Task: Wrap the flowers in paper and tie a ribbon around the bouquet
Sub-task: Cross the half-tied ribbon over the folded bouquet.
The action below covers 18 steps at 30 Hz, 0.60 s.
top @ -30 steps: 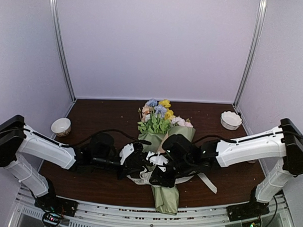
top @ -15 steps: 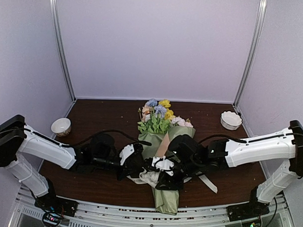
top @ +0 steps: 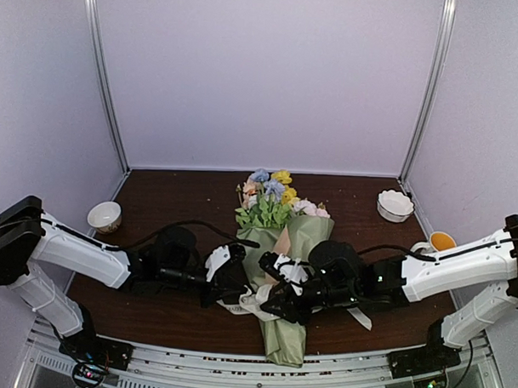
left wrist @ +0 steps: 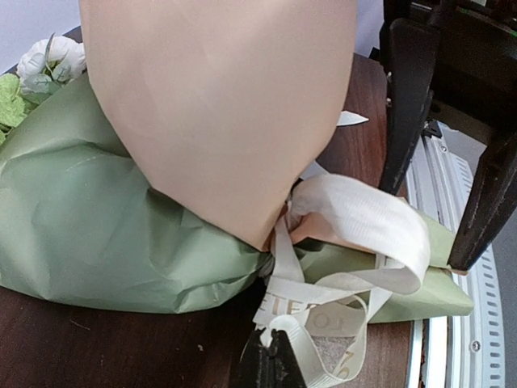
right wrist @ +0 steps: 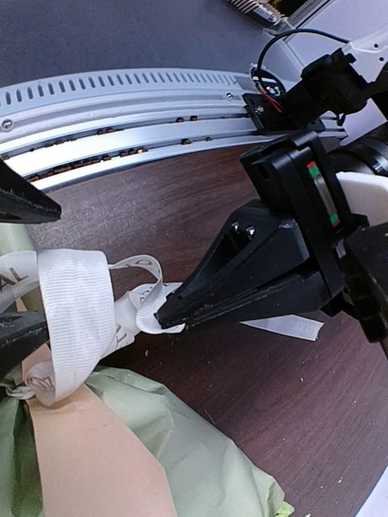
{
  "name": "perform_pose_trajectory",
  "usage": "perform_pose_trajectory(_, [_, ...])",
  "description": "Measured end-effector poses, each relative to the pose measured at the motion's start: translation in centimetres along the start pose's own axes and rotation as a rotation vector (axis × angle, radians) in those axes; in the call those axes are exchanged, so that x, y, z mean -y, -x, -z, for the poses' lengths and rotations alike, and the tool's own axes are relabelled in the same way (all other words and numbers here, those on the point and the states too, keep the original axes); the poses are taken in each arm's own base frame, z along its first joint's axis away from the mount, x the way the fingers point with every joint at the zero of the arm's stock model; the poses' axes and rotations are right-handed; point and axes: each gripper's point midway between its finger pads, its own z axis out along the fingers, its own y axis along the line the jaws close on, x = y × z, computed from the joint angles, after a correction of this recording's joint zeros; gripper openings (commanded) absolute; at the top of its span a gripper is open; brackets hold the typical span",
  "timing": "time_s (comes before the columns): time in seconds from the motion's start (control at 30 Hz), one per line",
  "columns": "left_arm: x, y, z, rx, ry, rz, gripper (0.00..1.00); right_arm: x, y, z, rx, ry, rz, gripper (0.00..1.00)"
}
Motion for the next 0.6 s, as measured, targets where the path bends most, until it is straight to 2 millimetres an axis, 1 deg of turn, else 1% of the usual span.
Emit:
perform_pose_trajectory(0.17, [0.1, 0.0, 0.0, 0.000, -0.004, 0.000, 0.00, 0.2, -0.1, -0.5, 0.027, -0.012, -0.093, 0.39])
perform_pose_trajectory(0.3, [0.1, 0.0, 0.0, -0.002, -0.006, 0.001, 0.00, 1.1, -0.5, -0.8, 0.017, -0.059, -0.154, 0.40])
perform_pose_trajectory(0.33, [0.1, 0.1, 0.0, -0.002, -0.007, 0.001, 0.00, 1.4, -0.6, -0.8, 0.016, -0.075, -0.174, 0.39])
perform_pose_trajectory(0.37, [0.1, 0.0, 0.0, -0.003, -0.007, 0.001, 0.00, 1.7, -0.6, -0.8, 0.019, -0.094, -0.200, 0.35])
perform_pose_trajectory(0.43, [0.1, -0.1, 0.0, -0.007, -0.007, 0.003, 0.00, 2.1, -0.6, -0.7, 0.026, -0.117, -0.251, 0.13])
perform_pose_trajectory(0.47, [0.1, -0.1, 0.0, -0.008, -0.007, 0.003, 0.00, 2.3, -0.5, -0.7, 0.033, -0.124, -0.271, 0.06])
perform_pose_trajectory(0.5, [0.1, -0.1, 0.0, -0.008, -0.007, 0.003, 0.00, 2.4, -0.4, -0.7, 0.041, -0.129, -0.286, 0.00])
perform_pose_trajectory(0.6, [0.1, -0.1, 0.0, -0.007, -0.007, 0.007, 0.00, 2.3, 0.0, -0.5, 0.062, -0.128, -0.335, 0.00])
